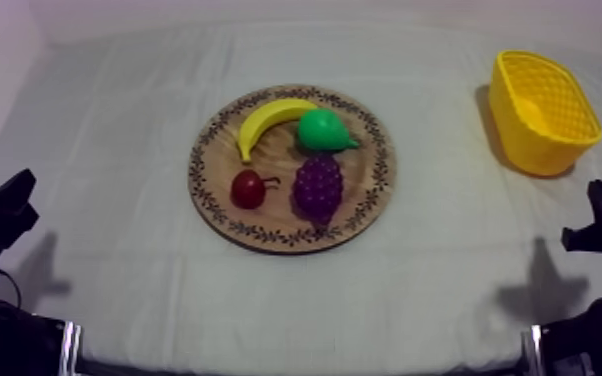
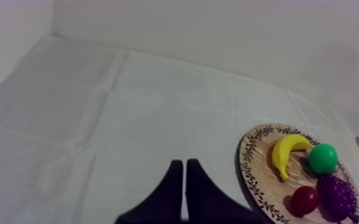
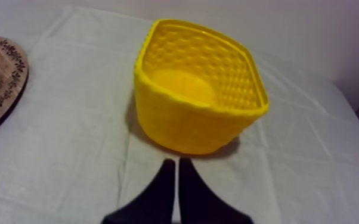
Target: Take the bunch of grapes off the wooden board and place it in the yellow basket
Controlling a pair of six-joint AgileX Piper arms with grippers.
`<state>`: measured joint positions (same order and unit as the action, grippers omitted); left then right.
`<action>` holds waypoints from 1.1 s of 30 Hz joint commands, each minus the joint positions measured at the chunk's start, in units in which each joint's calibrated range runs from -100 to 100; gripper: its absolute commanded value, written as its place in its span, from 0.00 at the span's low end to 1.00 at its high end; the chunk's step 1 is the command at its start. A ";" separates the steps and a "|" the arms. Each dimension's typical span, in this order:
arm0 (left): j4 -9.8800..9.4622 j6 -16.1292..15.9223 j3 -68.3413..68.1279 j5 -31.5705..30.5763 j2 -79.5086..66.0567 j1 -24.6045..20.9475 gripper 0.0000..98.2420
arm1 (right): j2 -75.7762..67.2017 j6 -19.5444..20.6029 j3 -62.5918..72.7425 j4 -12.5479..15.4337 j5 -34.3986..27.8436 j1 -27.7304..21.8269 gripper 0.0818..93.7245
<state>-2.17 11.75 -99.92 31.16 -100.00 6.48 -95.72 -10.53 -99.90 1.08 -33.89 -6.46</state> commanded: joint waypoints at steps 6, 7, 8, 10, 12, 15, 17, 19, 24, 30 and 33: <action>0.00 0.00 0.03 -0.03 0.00 0.00 0.00 | -0.03 1.08 0.01 0.02 -0.06 0.11 0.00; 0.00 0.00 0.03 -0.03 0.00 0.00 0.00 | -0.03 1.08 0.01 0.02 -0.06 0.11 0.00; 0.00 0.00 0.03 -0.03 0.00 0.00 0.00 | -0.03 1.06 0.01 0.02 -0.06 0.11 0.00; 0.00 0.00 0.03 -0.03 0.00 0.00 0.00 | -0.03 1.03 0.01 0.02 -0.06 0.11 0.00; 0.00 0.00 0.03 -0.03 0.00 0.00 0.00 | -0.03 0.96 0.01 0.02 -0.06 0.11 0.00; 0.00 0.00 0.03 -0.03 0.00 0.00 0.00 | -0.03 0.74 0.01 0.02 -0.06 0.07 0.00; 0.00 0.00 0.03 -0.03 0.00 0.00 0.00 | -0.03 0.57 0.01 0.02 0.27 0.05 0.00; 0.00 0.00 0.03 -0.03 0.00 0.00 0.00 | -0.03 0.25 0.07 -0.01 0.93 0.04 0.00; 0.00 0.00 0.03 -0.03 0.00 0.00 0.00 | 2.69 -0.77 2.67 0.12 3.37 0.80 0.00; 0.00 0.00 0.03 -0.03 0.00 0.00 0.00 | 12.50 -1.86 12.25 0.77 3.76 4.12 0.00; 0.00 0.00 0.03 -0.03 0.00 0.00 0.00 | 18.30 -1.38 18.39 0.36 3.33 7.25 0.00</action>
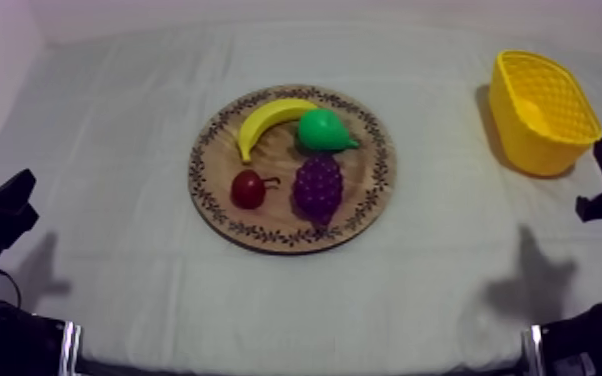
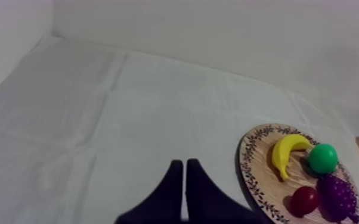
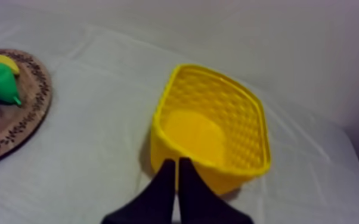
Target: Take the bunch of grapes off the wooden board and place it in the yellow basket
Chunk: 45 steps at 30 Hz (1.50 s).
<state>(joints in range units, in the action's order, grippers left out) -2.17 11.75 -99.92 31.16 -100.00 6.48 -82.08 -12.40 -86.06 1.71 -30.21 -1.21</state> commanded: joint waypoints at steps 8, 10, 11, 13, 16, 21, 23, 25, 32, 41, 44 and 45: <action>0.00 0.00 0.03 -0.03 0.00 0.00 0.00 | 21.04 5.72 21.45 -5.02 -4.50 11.94 0.00; 0.00 0.00 0.03 -0.03 0.00 0.00 0.00 | 25.02 6.60 26.15 -5.43 -6.47 13.61 0.00; 0.00 0.00 0.03 -0.03 0.00 0.00 0.00 | 26.99 6.87 28.53 -5.38 -7.54 14.26 0.00; 0.00 0.00 0.03 -0.03 0.00 0.00 0.00 | 30.88 7.32 33.16 -4.98 -9.72 15.37 0.00; 0.00 0.00 0.03 -0.03 0.00 0.00 0.00 | 36.56 8.14 39.92 -4.10 -13.20 16.84 0.00; 0.00 0.00 0.03 -0.03 0.00 0.00 0.00 | 45.64 11.03 50.77 -3.53 -19.46 19.54 0.00; 0.00 0.00 0.03 -0.03 0.00 0.00 0.00 | 49.26 11.94 55.15 -3.36 -22.30 20.55 0.00; 0.00 0.00 0.03 -0.03 0.00 0.00 0.00 | 52.95 13.05 59.62 -3.36 -25.48 21.55 0.00; 0.00 0.00 0.03 -0.03 0.00 0.00 0.00 | 65.01 18.37 74.55 -5.44 -37.82 25.59 0.00; 0.00 0.00 0.03 -0.03 0.00 0.00 0.00 | 76.60 25.70 88.34 -8.97 -52.08 30.04 0.00; 0.00 0.00 0.03 -0.03 0.00 0.00 0.00 | 79.65 27.52 91.62 -9.57 -55.85 31.19 0.00; 0.00 0.00 0.03 -0.03 0.00 0.00 0.00 | 80.61 28.10 92.60 -9.68 -57.03 31.54 0.00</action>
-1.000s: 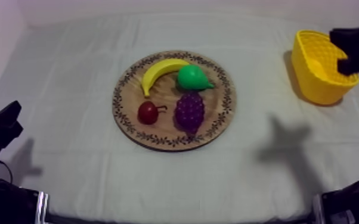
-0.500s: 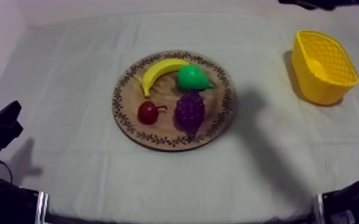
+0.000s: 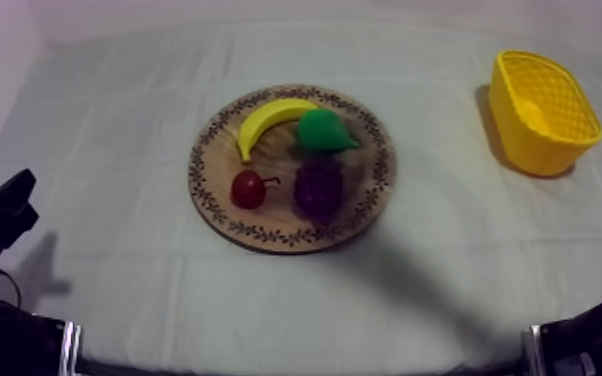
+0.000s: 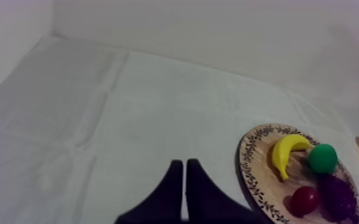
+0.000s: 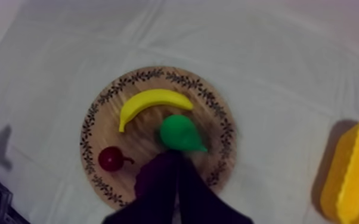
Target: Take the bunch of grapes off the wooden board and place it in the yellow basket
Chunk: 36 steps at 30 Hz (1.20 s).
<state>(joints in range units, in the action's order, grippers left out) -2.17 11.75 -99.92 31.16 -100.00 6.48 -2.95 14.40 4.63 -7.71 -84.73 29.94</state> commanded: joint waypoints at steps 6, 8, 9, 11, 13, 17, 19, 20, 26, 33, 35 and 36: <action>0.00 0.00 0.03 -0.03 0.00 0.00 0.00 | 6.54 4.73 7.43 -0.19 -9.81 1.95 0.00; 0.00 0.00 0.03 -0.03 0.00 0.00 0.00 | 7.91 5.77 9.21 -0.10 -11.71 2.26 0.00; 0.00 0.00 0.03 -0.03 0.00 0.00 0.00 | 8.46 6.31 9.87 -0.12 -12.27 2.41 0.00; 0.00 0.00 0.03 -0.03 0.00 0.00 0.00 | 9.32 7.24 10.67 -0.24 -12.98 2.71 0.00; 0.00 0.00 0.03 -0.03 0.00 0.00 0.00 | 9.93 8.10 10.85 -0.48 -13.36 3.11 0.00; 0.00 0.00 0.03 -0.03 0.00 0.00 0.00 | 10.84 9.71 10.07 -1.30 -13.75 4.19 0.00; 0.00 0.00 0.03 -0.03 0.00 0.00 0.00 | 11.21 10.37 9.38 -1.57 -13.85 4.71 0.00; 0.00 0.00 0.03 -0.03 0.00 0.00 0.00 | 11.38 10.66 9.00 -1.65 -13.89 4.98 0.00; 0.00 0.00 0.03 -0.03 0.00 0.00 0.00 | 12.14 11.65 6.37 -1.35 -14.02 5.82 0.05; 0.00 0.00 0.03 -0.03 0.00 0.00 0.00 | 12.41 11.91 4.96 -0.59 -14.06 5.57 0.26; 0.00 0.00 0.03 -0.03 0.00 0.00 0.00 | 12.53 11.83 5.09 -0.48 -14.06 5.44 0.50; 0.00 0.00 0.03 -0.03 0.00 0.00 0.00 | 12.61 11.81 5.19 -0.43 -14.06 5.37 0.62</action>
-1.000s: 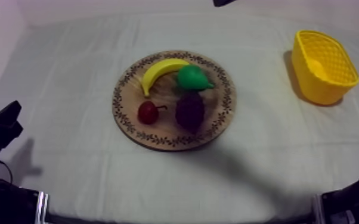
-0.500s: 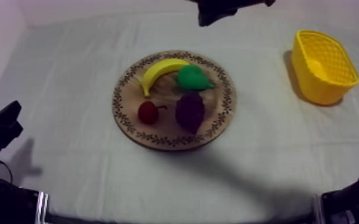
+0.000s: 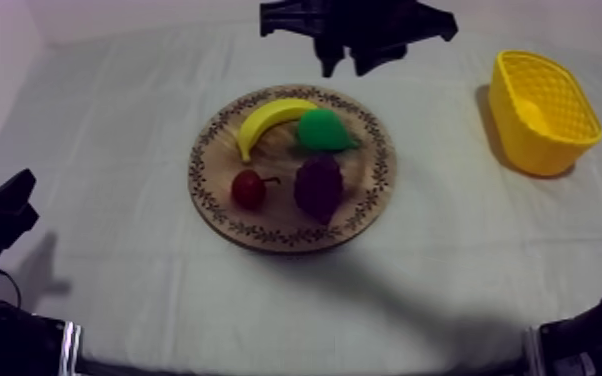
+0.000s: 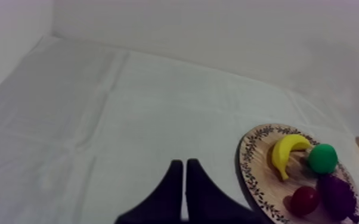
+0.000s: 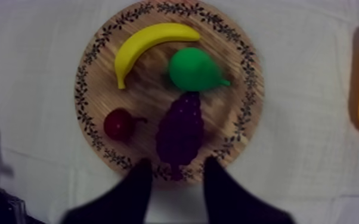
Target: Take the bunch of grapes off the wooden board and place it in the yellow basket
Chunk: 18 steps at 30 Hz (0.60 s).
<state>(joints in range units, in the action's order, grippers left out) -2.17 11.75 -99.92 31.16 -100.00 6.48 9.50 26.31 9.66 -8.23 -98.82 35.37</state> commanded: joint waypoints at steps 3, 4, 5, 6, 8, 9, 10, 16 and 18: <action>0.00 0.00 0.03 -0.03 0.00 0.00 0.00 | 0.35 0.08 0.43 0.34 0.03 -0.37 0.86; 0.00 0.00 0.03 -0.03 0.00 0.00 0.00 | 0.42 0.22 0.49 0.43 0.06 -0.46 0.90; 0.00 0.00 0.03 -0.03 0.00 0.00 0.00 | 0.55 0.34 0.56 0.52 0.07 -0.57 0.92; 0.00 0.00 0.03 -0.03 0.00 0.00 0.00 | 0.69 0.44 0.61 0.63 0.08 -0.68 0.94; 0.00 0.00 0.03 -0.03 0.00 0.00 0.00 | 1.05 0.62 0.73 0.86 0.10 -0.80 0.97; 0.00 0.00 0.03 -0.03 0.00 0.00 0.00 | 1.27 0.68 0.77 1.01 0.13 -0.83 0.97; 0.00 0.00 0.03 -0.03 0.00 0.00 0.00 | 1.53 0.72 0.76 1.19 0.15 -0.88 0.98; 0.00 0.00 0.03 -0.03 0.00 0.00 0.00 | 3.84 0.65 -0.90 2.82 1.02 -1.03 0.99; 0.00 0.00 0.03 -0.03 0.00 0.00 0.00 | 4.95 0.67 -2.26 3.31 2.25 -1.07 0.99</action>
<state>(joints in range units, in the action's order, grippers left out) -2.17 11.75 -99.92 31.16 -100.00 6.48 13.88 27.02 8.24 -5.16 -97.38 34.28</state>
